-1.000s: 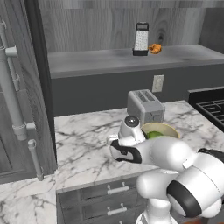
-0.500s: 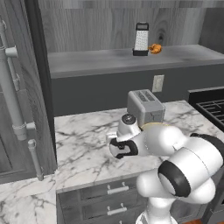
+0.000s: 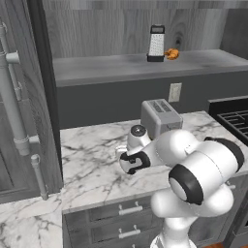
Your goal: Pick the cheese from the fridge and the cheese grater from the cabinet and place them next to the salad bowl.
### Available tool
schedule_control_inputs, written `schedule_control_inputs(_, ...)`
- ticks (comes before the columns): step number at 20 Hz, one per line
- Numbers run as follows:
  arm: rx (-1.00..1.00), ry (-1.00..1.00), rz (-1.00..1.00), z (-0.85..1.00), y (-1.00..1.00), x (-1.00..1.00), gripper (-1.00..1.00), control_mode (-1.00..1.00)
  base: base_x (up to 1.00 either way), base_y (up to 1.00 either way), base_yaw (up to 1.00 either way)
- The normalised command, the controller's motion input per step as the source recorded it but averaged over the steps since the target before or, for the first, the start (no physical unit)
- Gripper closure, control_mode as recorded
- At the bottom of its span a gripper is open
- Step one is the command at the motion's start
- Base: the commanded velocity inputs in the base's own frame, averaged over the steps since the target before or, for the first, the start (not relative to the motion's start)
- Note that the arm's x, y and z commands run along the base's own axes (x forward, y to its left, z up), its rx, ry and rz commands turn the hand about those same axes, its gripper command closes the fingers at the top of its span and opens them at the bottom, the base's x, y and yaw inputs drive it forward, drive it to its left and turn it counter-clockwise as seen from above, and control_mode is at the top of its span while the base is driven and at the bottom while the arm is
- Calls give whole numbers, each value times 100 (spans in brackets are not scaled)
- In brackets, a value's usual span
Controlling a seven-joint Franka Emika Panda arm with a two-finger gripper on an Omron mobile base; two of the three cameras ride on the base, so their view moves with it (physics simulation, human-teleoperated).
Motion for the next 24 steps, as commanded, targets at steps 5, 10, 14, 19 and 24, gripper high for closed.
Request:
schedule_control_inputs(5,0,0,-4,-23,-20,-15,-100,-100,0,0,0)
schedule_control_inputs(10,0,0,-4,-15,-24,-16,-100,-100,0,0,0)
schedule_control_inputs(14,0,0,-4,-11,-24,-14,-100,-100,0,0,0)
schedule_control_inputs(19,6,-2,-2,9,-6,-8,-100,-100,0,0,0)
schedule_control_inputs(24,8,-1,-1,36,5,-5,-100,-100,0,0,0)
